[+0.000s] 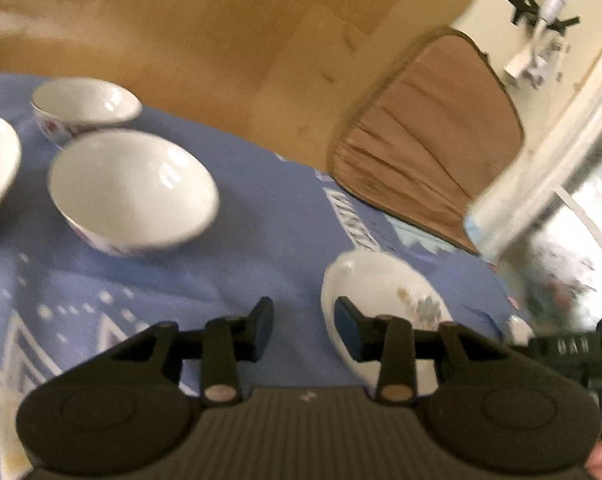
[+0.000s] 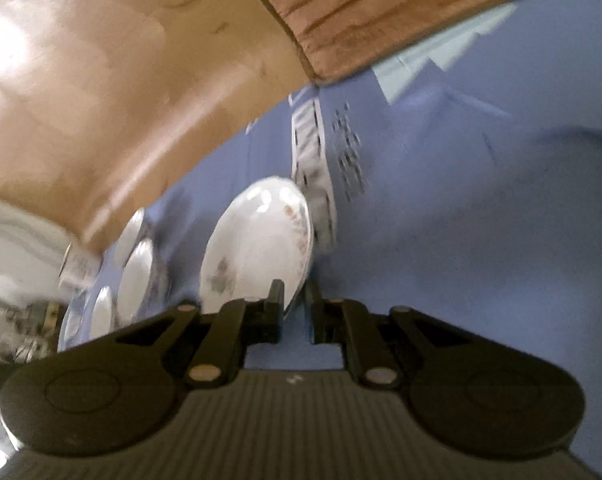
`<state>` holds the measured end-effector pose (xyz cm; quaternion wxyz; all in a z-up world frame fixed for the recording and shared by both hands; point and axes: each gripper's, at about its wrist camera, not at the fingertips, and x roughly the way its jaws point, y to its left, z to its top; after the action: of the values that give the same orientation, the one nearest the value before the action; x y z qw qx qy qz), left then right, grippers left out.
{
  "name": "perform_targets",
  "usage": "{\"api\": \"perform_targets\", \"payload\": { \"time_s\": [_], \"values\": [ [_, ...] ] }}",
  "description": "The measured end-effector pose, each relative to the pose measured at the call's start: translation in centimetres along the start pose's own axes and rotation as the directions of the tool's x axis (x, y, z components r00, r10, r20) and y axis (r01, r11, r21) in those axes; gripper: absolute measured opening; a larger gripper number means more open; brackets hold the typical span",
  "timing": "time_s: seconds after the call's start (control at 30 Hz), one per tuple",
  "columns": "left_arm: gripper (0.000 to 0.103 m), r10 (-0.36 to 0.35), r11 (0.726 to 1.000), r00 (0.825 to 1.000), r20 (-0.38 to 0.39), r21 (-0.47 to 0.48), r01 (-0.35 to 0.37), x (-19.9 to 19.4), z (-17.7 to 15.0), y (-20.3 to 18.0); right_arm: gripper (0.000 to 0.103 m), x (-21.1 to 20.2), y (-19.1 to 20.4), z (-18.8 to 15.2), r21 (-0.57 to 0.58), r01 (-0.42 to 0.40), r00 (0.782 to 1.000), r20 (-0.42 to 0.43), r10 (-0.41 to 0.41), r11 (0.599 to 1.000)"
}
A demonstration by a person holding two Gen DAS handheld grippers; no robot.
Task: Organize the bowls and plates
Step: 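Carry the plate to the window corner and stack it on the plates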
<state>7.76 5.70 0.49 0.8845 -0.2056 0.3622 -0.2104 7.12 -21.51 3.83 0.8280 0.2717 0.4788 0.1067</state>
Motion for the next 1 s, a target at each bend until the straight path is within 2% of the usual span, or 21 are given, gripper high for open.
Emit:
{"api": "perform_targets", "payload": {
  "time_s": [0.2,0.27,0.33,0.43,0.53,0.67,0.83,1.0],
  "values": [
    [0.032,-0.06,0.994,0.997,-0.055,0.09,0.065,0.0,-1.1,-2.7,0.013,-2.7,-0.8,-3.9,-0.022,-0.009,1.0,0.018,0.009,1.0],
    [0.02,-0.043,0.99,0.997,-0.07,0.129,0.052,0.3,-1.8,-3.5,0.014,-3.0,-1.1,-4.6,-0.017,-0.014,0.999,0.029,0.014,1.0],
    [0.014,-0.028,0.987,0.997,-0.073,0.158,0.039,0.5,-2.3,-4.1,0.017,-2.7,-1.5,-4.5,0.002,-0.025,0.999,0.047,0.025,1.0],
    [0.012,-0.026,0.987,0.998,-0.062,0.157,0.036,0.4,-2.5,-4.0,0.017,-2.7,-2.2,-4.4,0.035,-0.042,0.996,0.076,0.039,0.998],
    [0.011,-0.029,0.99,0.997,-0.067,0.136,0.038,0.3,-2.6,-4.1,0.013,-2.8,-2.6,-4.6,0.053,-0.066,0.993,0.097,0.061,0.996],
    [0.011,-0.03,0.986,0.997,-0.076,0.164,0.043,0.1,-2.8,-5.8,0.013,-4.0,-2.4,-5.2,-0.004,-0.032,0.987,0.156,0.033,0.999],
    [0.012,-0.074,0.97,0.993,-0.094,0.225,0.094,1.4,-2.9,-10.5,0.013,-7.3,-4.0,-5.5,-0.033,0.02,0.959,0.285,-0.01,0.999],
    [0.012,-0.118,0.941,0.985,-0.122,0.303,0.15,3.7,-3.6,-16.1,0.013,-11.1,-6.4,-5.3,-0.003,0.085,0.909,0.409,-0.076,0.996]
  ]
}}
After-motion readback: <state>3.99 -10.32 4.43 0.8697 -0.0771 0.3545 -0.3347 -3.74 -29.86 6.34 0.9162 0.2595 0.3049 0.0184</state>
